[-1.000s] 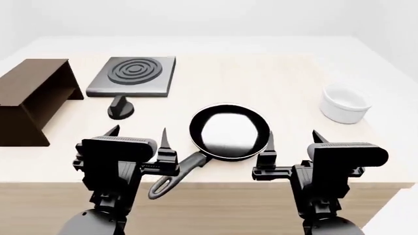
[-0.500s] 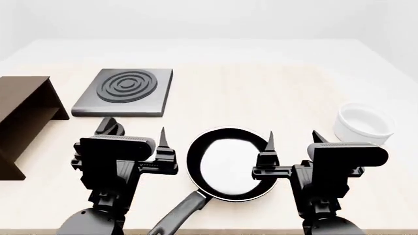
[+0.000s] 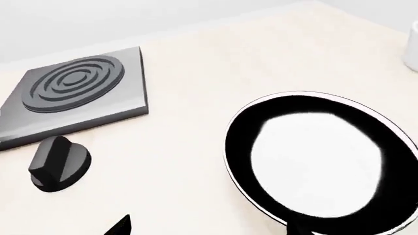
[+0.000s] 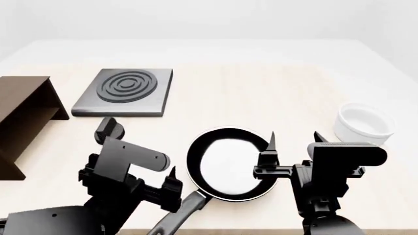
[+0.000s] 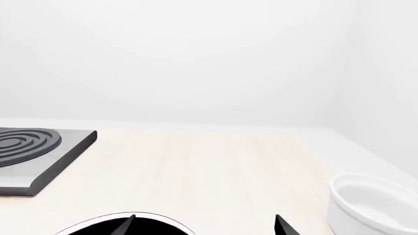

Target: Put the frying pan on top of the cabinet.

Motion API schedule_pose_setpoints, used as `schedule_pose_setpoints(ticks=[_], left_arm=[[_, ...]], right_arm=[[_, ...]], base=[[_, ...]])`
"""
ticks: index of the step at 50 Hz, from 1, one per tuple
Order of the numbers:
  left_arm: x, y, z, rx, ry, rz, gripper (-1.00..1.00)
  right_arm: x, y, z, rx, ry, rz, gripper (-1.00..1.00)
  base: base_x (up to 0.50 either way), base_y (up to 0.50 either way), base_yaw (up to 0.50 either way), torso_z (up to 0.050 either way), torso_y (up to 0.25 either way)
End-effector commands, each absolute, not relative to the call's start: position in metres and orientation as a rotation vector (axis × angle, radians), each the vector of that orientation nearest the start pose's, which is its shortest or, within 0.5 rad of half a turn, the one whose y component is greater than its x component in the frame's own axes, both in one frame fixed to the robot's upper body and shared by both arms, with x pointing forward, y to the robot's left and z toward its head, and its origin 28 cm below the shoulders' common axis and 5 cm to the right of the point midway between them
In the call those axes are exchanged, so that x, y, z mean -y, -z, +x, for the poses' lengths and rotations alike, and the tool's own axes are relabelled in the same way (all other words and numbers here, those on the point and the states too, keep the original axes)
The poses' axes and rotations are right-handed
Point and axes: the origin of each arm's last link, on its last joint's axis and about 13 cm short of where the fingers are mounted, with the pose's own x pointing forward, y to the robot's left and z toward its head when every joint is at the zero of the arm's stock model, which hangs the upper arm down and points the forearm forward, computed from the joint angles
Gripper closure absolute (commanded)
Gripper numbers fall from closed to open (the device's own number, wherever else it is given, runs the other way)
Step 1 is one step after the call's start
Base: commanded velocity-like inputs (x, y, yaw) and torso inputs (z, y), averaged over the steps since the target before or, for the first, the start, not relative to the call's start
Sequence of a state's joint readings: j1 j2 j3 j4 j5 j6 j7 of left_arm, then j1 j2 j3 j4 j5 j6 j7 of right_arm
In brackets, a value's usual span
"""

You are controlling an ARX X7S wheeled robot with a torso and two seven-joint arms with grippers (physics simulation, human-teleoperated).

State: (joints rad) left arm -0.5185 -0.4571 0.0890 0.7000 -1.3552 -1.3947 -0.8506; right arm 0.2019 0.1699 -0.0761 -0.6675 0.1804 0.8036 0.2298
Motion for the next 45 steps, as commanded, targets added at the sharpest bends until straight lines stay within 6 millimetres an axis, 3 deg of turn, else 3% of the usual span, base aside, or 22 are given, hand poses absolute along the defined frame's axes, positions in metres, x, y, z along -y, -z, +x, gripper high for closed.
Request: schedule_pose_setpoints(ticks=[1, 7, 17, 34, 45], left_arm=[[-0.233, -0.213, 0.169, -0.603, 0.419, 0.315, -1.00], [-0.234, -0.224, 0.167, -0.690, 0.530, 0.342, -1.00], [-0.227, -0.221, 0.177, -0.720, 0.516, 0.387, -1.00], [-0.210, -0.203, 0.198, -0.803, 0.515, 0.431, -1.00], [-0.199, -0.189, 0.192, -0.832, 0.577, 0.452, -1.00]], right_arm=[[0.103, -0.136, 0.217, 0.051, 0.053, -0.053, -1.00], [0.103, -0.136, 0.218, 0.049, 0.053, -0.053, -1.00], [0.102, -0.135, 0.218, 0.046, 0.049, -0.055, -1.00], [0.101, -0.134, 0.219, 0.043, 0.043, -0.063, -1.00], [0.100, -0.133, 0.219, 0.043, 0.042, -0.065, -1.00]], base=[[0.00, 0.00, 0.00, 0.000, 0.000], [0.00, 0.00, 0.00, 0.000, 0.000], [0.00, 0.00, 0.00, 0.000, 0.000], [0.00, 0.00, 0.00, 0.000, 0.000], [0.00, 0.00, 0.00, 0.000, 0.000]])
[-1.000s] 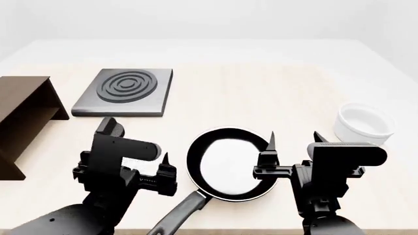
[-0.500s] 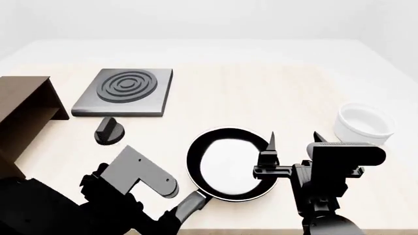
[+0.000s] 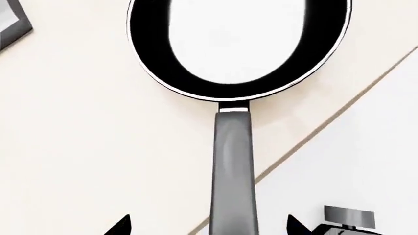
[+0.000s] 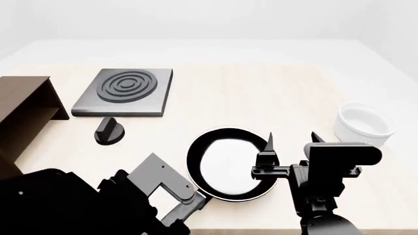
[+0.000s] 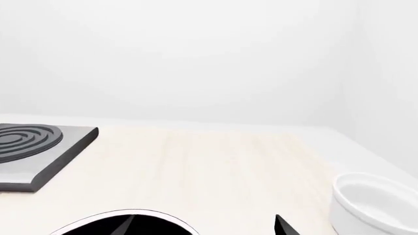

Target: Put the frying pan on top of the cabinet.

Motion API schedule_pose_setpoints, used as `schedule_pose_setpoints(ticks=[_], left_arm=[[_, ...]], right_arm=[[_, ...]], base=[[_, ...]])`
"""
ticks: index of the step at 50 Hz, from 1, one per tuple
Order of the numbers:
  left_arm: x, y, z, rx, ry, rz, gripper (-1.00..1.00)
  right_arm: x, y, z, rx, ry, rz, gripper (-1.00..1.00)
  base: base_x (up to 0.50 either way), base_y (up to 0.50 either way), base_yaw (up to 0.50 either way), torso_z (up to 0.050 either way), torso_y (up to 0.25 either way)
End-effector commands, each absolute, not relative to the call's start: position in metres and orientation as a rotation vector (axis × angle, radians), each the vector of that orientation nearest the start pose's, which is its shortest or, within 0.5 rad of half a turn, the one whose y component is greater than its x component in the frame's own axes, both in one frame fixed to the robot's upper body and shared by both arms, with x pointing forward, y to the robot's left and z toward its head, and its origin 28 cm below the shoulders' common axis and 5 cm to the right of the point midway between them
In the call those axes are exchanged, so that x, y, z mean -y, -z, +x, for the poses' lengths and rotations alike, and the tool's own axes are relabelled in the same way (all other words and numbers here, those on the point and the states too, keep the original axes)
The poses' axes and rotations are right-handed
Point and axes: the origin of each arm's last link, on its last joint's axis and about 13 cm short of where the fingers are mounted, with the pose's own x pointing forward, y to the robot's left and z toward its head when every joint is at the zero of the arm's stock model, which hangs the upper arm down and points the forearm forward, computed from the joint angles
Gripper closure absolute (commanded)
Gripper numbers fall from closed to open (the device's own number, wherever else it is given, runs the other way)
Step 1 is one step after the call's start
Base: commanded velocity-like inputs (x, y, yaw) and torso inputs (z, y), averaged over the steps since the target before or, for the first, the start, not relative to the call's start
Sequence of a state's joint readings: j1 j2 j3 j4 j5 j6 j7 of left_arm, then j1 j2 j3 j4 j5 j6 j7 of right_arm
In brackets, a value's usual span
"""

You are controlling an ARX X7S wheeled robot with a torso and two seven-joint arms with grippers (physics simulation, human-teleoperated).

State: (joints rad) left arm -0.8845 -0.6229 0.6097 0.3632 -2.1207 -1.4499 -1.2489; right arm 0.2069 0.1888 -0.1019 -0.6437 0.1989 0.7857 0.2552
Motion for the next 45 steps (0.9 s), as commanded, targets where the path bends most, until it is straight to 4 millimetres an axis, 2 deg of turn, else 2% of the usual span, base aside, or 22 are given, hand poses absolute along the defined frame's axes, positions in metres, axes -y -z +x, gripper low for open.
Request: schedule_pose_setpoints(ticks=[1, 24, 45], left_arm=[[-0.198, -0.188, 0.192, -0.834, 0.584, 0.458, -1.00], [-0.192, -0.156, 0.198, -0.925, 0.617, 0.466, -1.00], [-0.197, -0.125, 0.211, -1.008, 0.549, 0.451, -1.00]], right_arm=[[0.100, -0.134, 0.218, 0.045, 0.042, -0.063, -1.00], [0.101, -0.134, 0.218, 0.048, 0.042, -0.060, -1.00], [0.100, -0.134, 0.218, 0.047, 0.042, -0.063, -1.00]], base=[[0.00, 0.00, 0.00, 0.000, 0.000], [0.00, 0.00, 0.00, 0.000, 0.000], [0.00, 0.00, 0.00, 0.000, 0.000]])
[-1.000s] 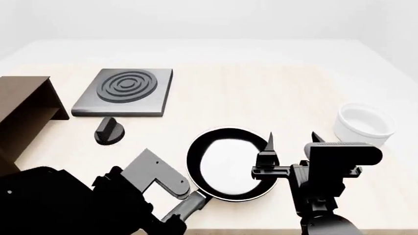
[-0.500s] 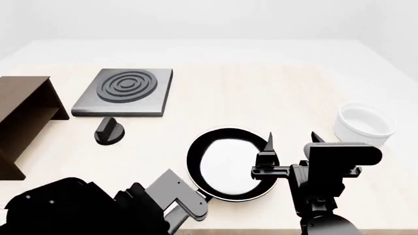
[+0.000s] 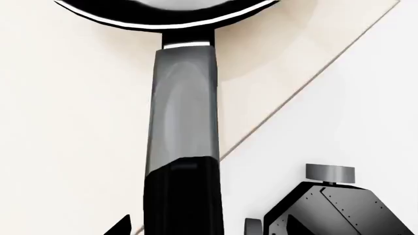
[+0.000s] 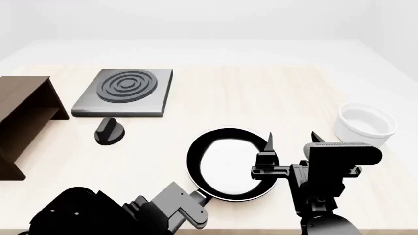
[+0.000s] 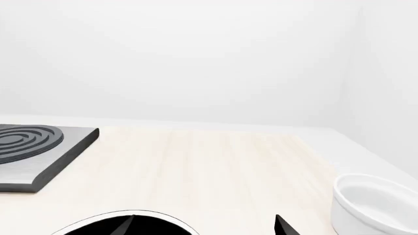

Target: Put the frying pan on top of the cabinet.

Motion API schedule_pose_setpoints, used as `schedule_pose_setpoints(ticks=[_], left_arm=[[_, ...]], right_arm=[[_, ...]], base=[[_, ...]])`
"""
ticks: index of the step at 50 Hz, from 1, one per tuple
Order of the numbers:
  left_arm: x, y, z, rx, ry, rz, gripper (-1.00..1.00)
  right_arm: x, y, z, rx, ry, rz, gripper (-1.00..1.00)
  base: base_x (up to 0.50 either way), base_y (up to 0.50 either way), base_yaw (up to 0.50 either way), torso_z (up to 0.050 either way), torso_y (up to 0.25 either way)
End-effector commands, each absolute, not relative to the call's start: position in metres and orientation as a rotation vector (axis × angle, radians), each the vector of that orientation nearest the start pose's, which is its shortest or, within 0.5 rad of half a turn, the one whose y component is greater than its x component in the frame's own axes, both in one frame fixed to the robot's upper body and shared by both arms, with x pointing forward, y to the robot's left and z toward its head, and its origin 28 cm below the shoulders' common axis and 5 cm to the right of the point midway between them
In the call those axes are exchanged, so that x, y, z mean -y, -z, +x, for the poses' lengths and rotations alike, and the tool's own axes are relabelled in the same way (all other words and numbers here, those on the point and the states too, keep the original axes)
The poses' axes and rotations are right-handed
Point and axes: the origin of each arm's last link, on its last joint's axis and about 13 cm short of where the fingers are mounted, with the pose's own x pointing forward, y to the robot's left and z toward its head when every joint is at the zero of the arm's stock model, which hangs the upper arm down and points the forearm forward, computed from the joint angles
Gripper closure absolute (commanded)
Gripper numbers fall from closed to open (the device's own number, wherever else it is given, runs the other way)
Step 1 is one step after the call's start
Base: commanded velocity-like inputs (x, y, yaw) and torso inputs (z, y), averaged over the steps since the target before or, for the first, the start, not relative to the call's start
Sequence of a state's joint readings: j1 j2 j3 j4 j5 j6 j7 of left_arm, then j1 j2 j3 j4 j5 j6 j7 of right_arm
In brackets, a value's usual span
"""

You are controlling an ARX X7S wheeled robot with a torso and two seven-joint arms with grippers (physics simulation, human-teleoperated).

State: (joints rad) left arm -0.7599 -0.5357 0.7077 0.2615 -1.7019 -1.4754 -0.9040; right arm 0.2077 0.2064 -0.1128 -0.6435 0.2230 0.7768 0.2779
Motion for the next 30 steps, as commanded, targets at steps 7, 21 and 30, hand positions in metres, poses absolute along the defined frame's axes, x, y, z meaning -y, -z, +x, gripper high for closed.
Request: schedule_pose_setpoints(ticks=[7, 21, 30], left_arm=[[-0.198, -0.123, 0.216, -1.001, 0.499, 0.435, 1.00], [-0.199, -0.126, 0.218, -0.951, 0.470, 0.438, 1.00], [-0.208, -0.158, 0.222, -0.832, 0.436, 0.392, 1.00]], right_arm=[[0.100, -0.133, 0.218, 0.046, 0.042, -0.064, -1.00], [0.100, -0.133, 0.218, 0.046, 0.043, -0.061, -1.00], [0.102, -0.135, 0.217, 0.053, 0.048, -0.053, -1.00]], base=[[0.00, 0.00, 0.00, 0.000, 0.000], [0.00, 0.00, 0.00, 0.000, 0.000], [0.00, 0.00, 0.00, 0.000, 0.000]])
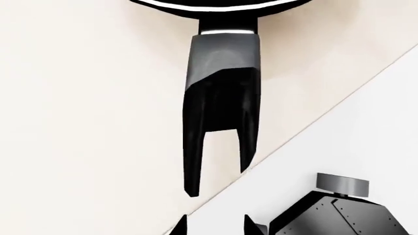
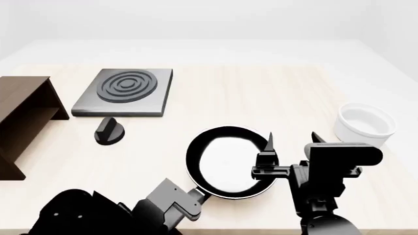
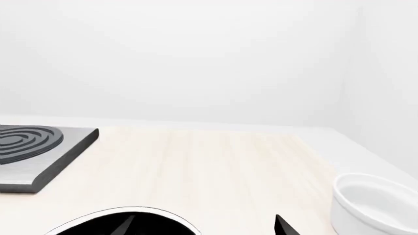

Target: Put the frying pan on top of the cabinet.

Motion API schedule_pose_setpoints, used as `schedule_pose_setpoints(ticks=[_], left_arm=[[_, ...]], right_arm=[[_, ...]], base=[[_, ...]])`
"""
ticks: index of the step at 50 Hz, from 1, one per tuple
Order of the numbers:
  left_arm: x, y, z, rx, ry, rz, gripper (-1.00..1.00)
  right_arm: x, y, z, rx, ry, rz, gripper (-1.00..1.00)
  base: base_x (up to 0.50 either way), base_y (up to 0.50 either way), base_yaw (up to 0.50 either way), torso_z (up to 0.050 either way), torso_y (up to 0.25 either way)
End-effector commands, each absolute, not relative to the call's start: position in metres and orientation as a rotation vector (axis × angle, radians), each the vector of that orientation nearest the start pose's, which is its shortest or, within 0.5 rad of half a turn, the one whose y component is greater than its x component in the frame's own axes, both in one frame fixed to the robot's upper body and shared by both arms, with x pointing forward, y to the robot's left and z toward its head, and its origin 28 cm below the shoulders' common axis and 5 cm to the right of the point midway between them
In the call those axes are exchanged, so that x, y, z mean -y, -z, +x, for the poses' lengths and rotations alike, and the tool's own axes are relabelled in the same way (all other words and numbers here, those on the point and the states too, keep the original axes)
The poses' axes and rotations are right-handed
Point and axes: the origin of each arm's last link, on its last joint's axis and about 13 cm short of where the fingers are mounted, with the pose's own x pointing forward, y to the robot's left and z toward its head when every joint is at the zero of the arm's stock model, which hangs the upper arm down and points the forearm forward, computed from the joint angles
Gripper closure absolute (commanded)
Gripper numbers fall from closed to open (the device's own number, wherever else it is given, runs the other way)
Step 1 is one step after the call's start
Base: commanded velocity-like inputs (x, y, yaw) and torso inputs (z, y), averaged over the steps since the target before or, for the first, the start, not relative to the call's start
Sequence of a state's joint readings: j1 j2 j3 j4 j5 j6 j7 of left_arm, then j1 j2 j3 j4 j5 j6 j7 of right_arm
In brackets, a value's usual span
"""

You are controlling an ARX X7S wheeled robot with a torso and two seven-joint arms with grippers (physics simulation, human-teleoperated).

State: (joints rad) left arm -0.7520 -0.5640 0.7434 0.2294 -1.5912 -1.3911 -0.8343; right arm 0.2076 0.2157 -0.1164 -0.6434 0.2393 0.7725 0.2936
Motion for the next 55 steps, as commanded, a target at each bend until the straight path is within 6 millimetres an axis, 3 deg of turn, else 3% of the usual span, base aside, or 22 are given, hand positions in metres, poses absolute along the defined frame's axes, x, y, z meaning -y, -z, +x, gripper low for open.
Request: schedule_pose_setpoints(ticks=[1, 11, 15, 16, 24, 33, 38, 45, 55], left_arm=[[-0.209, -0.161, 0.223, -0.824, 0.429, 0.385, 1.00], [-0.227, -0.212, 0.222, -0.688, 0.375, 0.308, 1.00], [-0.235, -0.244, 0.221, -0.634, 0.356, 0.275, 1.00], [-0.238, -0.258, 0.225, -0.624, 0.327, 0.250, 1.00], [-0.249, -0.311, 0.258, -0.583, 0.172, 0.206, 1.00], [-0.259, -0.364, 0.272, -0.580, 0.090, 0.185, 1.00], [-0.276, -0.401, 0.312, -0.560, -0.120, 0.032, 1.00], [-0.308, -0.408, 0.354, -0.546, -0.322, -0.155, 1.00], [-0.341, -0.374, 0.363, -0.564, -0.626, -0.258, 1.00]], right_arm=[[0.102, -0.135, 0.217, 0.053, 0.048, -0.053, -1.00], [0.101, -0.135, 0.218, 0.052, 0.049, -0.053, -1.00], [0.101, -0.135, 0.218, 0.052, 0.049, -0.053, -1.00], [0.101, -0.134, 0.219, 0.051, 0.048, -0.054, -1.00], [0.101, -0.134, 0.219, 0.050, 0.048, -0.055, -1.00], [0.100, -0.133, 0.220, 0.047, 0.048, -0.057, -1.00], [0.101, -0.133, 0.220, 0.047, 0.048, -0.056, -1.00], [0.101, -0.133, 0.221, 0.046, 0.048, -0.052, -1.00], [0.101, -0.132, 0.222, 0.043, 0.048, -0.052, -1.00]], base=[[0.00, 0.00, 0.00, 0.000, 0.000], [0.00, 0.00, 0.00, 0.000, 0.003], [0.00, 0.00, 0.00, 0.000, 0.003], [0.00, 0.00, 0.00, 0.000, 0.000], [0.00, 0.00, 0.00, 0.000, 0.001], [0.00, 0.00, 0.00, 0.000, 0.002], [0.00, 0.00, 0.00, 0.000, 0.002], [0.00, 0.00, 0.00, 0.000, 0.001], [0.00, 0.00, 0.00, 0.000, 0.002]])
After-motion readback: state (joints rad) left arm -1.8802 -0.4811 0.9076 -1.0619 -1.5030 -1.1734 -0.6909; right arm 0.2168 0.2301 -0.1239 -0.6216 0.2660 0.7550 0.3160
